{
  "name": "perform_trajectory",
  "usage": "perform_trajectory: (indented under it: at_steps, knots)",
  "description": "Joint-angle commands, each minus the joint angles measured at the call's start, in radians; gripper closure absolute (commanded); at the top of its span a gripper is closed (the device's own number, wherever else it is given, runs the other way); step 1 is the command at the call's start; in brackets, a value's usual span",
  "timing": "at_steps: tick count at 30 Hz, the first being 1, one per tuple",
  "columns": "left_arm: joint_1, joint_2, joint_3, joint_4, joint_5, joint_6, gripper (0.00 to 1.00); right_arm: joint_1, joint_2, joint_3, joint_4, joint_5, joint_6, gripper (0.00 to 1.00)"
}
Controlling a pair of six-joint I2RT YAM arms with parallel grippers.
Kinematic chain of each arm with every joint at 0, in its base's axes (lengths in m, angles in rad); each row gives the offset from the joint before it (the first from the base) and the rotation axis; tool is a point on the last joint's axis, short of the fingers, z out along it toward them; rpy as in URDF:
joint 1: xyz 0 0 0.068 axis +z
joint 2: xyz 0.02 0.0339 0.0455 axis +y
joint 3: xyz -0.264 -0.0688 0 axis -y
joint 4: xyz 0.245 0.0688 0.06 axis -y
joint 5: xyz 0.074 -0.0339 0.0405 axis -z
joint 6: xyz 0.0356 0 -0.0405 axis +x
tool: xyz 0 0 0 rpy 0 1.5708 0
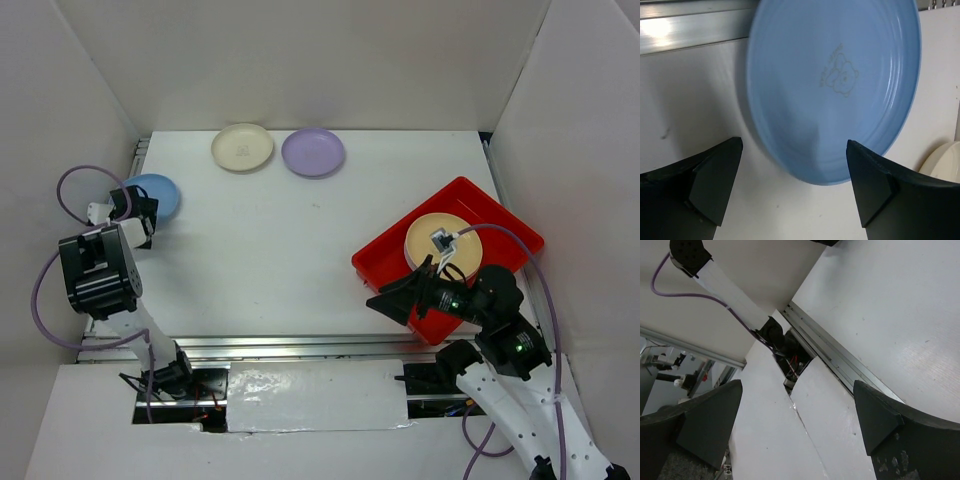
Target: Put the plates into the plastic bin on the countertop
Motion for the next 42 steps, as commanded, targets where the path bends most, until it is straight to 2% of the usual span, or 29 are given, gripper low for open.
perform_trajectory:
  at_steps: [1,4,5,7,9,11,15,18,19,22,24,26,28,29,31,32,34,35,36,37,38,39,42]
  knots:
    - [-0.030,0.108,0.048,-0.078,-0.029,-0.042,0.01,0.007,0.024,-0.004,0.073,-0.009,-0.030,0.00]
    - [-0.065,0.139,0.105,-0.195,-0.064,-0.086,0.21,0.007,0.028,-0.001,0.082,-0.004,-0.030,0.00]
    - [-0.071,0.136,0.110,-0.233,-0.074,-0.098,0.44,0.008,0.032,0.007,0.079,0.002,-0.030,0.00]
    - [-0.078,0.112,0.107,-0.247,-0.072,-0.125,0.79,0.008,0.036,0.021,0.061,0.011,-0.039,0.00]
    - [-0.078,0.091,0.087,-0.227,-0.037,-0.135,0.95,0.010,0.039,0.044,0.047,0.023,-0.049,0.00]
    - [-0.073,0.053,0.080,-0.233,0.007,-0.141,1.00,0.010,0.041,0.056,0.029,0.034,-0.055,0.00]
    - [-0.085,-0.062,0.091,-0.314,0.028,-0.106,1.00,0.010,0.039,0.059,0.028,0.048,-0.049,0.00]
    - [-0.156,-0.221,0.085,-0.390,-0.017,-0.030,1.00,0.010,0.045,0.059,0.036,0.059,-0.036,0.00]
    - [-0.218,-0.319,0.074,-0.358,-0.025,0.005,1.00,0.010,0.048,0.061,0.030,0.077,-0.036,0.00]
    - [-0.364,-0.480,0.039,-0.319,-0.043,0.113,1.00,0.011,0.062,0.085,-0.005,0.144,-0.030,0.00]
    - [-0.439,-0.521,0.038,-0.293,0.026,0.171,1.00,0.011,0.062,0.116,-0.037,0.205,-0.021,0.00]
    - [-0.551,-0.527,0.065,-0.296,0.087,0.207,1.00,0.010,0.055,0.162,-0.106,0.354,0.009,0.00]
    - [-0.690,-0.454,0.120,-0.273,0.162,0.236,1.00,0.011,0.027,0.209,-0.221,0.472,0.071,0.00]
    - [-0.740,-0.415,0.195,-0.267,0.182,0.268,1.00,0.010,0.012,0.260,-0.243,0.547,0.080,0.00]
    - [-0.874,-0.256,0.299,-0.292,0.239,0.302,1.00,0.010,-0.043,0.295,-0.290,0.617,0.095,0.00]
    - [-0.913,-0.202,0.402,-0.296,0.257,0.329,1.00,0.010,-0.057,0.341,-0.315,0.699,0.102,0.00]
    - [-1.014,-0.051,0.497,-0.283,0.325,0.354,1.00,0.010,-0.064,0.390,-0.405,0.747,0.097,0.00]
    - [-1.044,-0.006,0.548,-0.282,0.333,0.371,1.00,0.010,-0.061,0.441,-0.433,0.764,0.094,0.00]
    - [-1.073,0.043,0.661,-0.287,0.340,0.388,1.00,0.010,-0.054,0.460,-0.458,0.781,0.089,0.00]
    - [-1.117,0.146,0.723,-0.330,0.339,0.404,1.00,0.013,-0.054,0.476,-0.491,0.787,0.088,0.00]
    - [-1.136,0.201,0.874,-0.368,0.333,0.427,1.00,0.013,-0.056,0.502,-0.502,0.792,0.088,0.00]
    - [-1.151,0.313,0.954,-0.406,0.330,0.440,1.00,0.011,-0.060,0.510,-0.511,0.798,0.086,0.00]
    - [-1.199,0.470,1.181,-0.515,0.363,0.463,1.00,0.011,-0.070,0.539,-0.545,0.807,0.080,0.00]
